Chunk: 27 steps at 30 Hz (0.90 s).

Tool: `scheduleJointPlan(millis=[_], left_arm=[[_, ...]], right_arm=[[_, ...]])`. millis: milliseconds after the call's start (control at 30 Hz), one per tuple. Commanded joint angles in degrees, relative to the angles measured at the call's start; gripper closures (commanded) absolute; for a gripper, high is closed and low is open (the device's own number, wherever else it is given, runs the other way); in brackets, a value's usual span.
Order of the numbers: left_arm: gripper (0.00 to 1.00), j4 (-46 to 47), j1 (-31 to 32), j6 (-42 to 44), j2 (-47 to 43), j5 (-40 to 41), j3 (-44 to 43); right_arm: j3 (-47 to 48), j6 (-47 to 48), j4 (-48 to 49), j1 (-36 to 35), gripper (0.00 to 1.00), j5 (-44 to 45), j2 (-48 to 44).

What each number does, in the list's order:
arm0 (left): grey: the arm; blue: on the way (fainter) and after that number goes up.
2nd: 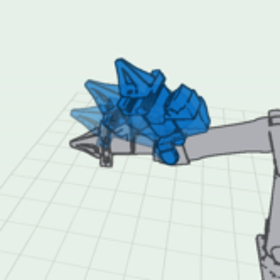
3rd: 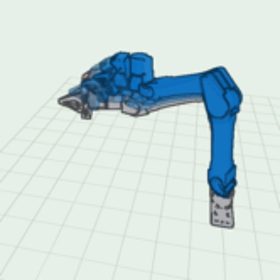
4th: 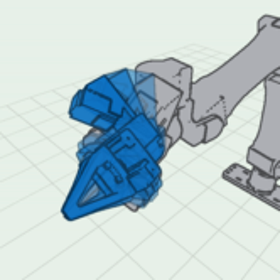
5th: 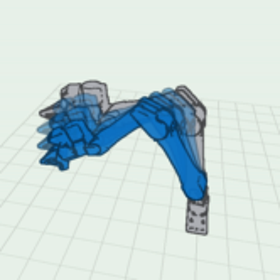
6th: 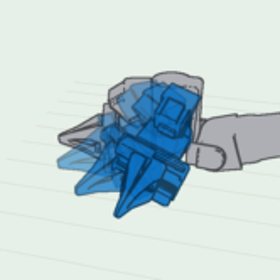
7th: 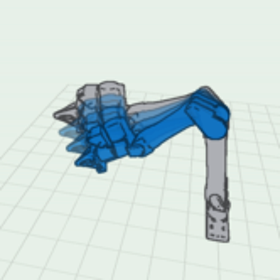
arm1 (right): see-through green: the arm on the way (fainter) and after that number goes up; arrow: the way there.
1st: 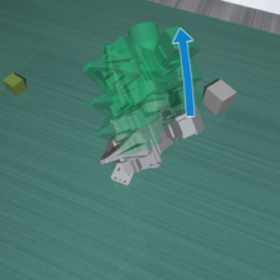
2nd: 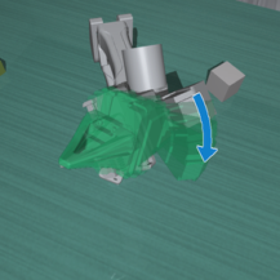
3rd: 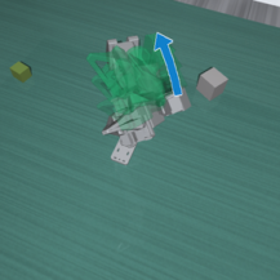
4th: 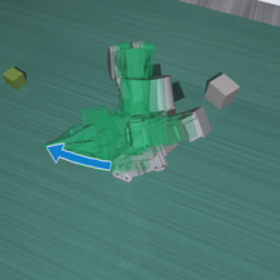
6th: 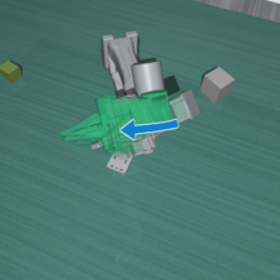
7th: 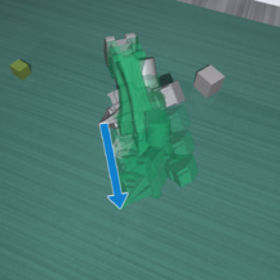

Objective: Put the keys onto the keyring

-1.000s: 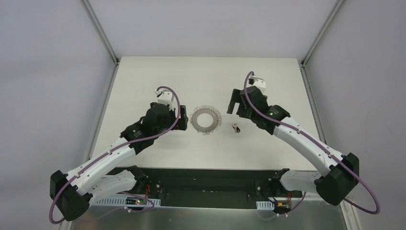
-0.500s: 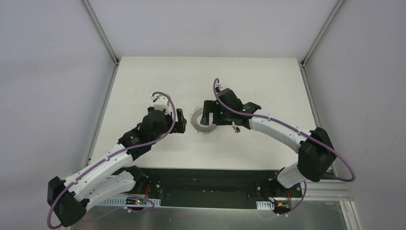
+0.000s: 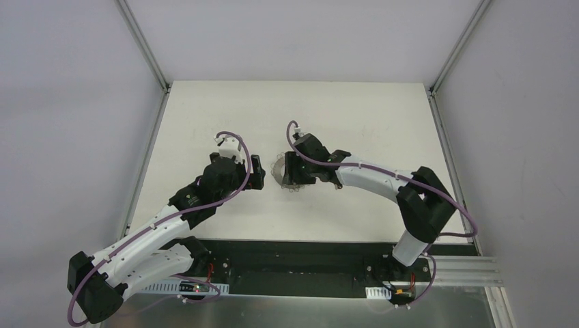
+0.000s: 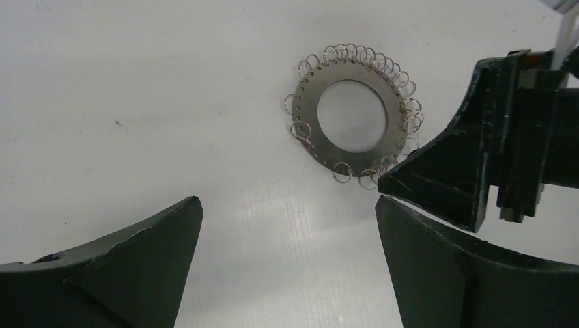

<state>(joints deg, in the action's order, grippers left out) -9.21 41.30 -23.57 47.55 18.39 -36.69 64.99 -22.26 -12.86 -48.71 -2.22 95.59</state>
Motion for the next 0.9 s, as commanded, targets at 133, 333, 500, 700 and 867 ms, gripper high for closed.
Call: scheduleJointPlan(millis=[133, 333, 500, 700, 867], left_arm=[[0.00, 1.7, 0.4, -0.6, 0.4, 2.1, 0.1], [0.00, 1.7, 0.4, -0.4, 0.6, 2.3, 0.1], [0.00, 1.7, 0.4, -0.4, 0.6, 2.4, 0.2], [0.00, 1.7, 0.4, -0.4, 0.3, 2.4, 0.2], [0.00, 1.7, 0.4, -0.3, 0.1, 2.3, 0.3]], right_arm=[[3.3, -1.3, 3.5, -0.4, 0.52, 0.7, 5.3], [4.4, -1.7, 4.1, -0.4, 0.57, 0.1, 7.8], [5.1, -1.8, 4.6, -0.4, 0.60, 0.2, 9.0], [5.9, -1.8, 4.0, -0.4, 0.63, 0.3, 10.2], [6.1, -2.4, 3.6, -0.4, 0.66, 0.3, 11.5]])
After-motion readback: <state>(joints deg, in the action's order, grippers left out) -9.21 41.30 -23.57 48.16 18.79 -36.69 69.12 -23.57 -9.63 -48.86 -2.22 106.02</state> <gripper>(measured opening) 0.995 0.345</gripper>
